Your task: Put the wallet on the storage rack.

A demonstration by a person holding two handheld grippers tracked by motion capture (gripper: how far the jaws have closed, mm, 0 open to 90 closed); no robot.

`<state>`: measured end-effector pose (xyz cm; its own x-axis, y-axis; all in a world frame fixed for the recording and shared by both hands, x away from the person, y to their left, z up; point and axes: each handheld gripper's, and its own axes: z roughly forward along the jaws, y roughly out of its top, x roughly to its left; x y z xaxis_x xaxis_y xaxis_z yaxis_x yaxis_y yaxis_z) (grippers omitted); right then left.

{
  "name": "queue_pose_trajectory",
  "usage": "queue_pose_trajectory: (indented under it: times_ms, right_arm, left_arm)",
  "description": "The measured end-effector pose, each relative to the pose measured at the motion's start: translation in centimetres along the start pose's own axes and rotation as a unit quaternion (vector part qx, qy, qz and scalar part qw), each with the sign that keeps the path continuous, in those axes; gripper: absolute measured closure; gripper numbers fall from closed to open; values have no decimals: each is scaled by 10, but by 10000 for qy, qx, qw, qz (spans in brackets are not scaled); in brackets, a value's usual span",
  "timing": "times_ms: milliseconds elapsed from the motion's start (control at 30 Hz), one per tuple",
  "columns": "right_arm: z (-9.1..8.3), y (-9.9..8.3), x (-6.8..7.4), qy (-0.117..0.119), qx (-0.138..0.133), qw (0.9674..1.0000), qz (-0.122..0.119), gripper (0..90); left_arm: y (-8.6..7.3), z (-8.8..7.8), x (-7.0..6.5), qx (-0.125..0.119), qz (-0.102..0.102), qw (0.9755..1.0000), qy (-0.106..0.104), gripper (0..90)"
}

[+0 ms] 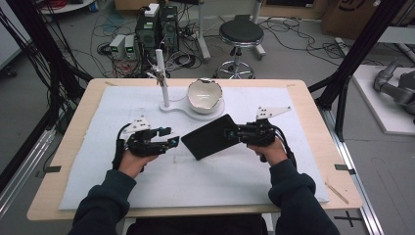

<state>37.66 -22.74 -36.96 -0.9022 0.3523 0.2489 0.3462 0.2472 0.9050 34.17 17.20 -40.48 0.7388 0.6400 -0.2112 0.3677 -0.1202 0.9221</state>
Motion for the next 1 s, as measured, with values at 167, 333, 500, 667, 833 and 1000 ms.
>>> queue_pose_trajectory:
  times_ms: [167, 333, 500, 667, 833, 1000]
  right_arm:
    - [-12, 21, -1, -417, -61, 9990, -155, 753]
    - [-18, 43, -1, -648, -131, 9971, -371, 755]
    - [-18, 76, 1, -812, -92, 9938, -747, 755]
    - [-17, 112, -3, -993, -47, 9893, -1064, 755]
    - [-13, 141, -12, -1225, 24, 9832, -1355, 755]
    - [-5, 161, -27, -1496, 187, 9758, -1582, 755]
  left_arm:
    - [-11, -19, 10, -105, -236, 9992, 296, 369]
    - [-19, -26, 17, -57, -393, 9980, 497, 296]
    - [-21, -29, 20, -116, -399, 9977, 543, 255]
    - [-23, -30, 23, -158, -473, 9973, 541, 255]
    - [-25, -32, 26, -216, -572, 9967, 532, 255]
    - [-27, -33, 27, -233, -658, 9962, 529, 255]
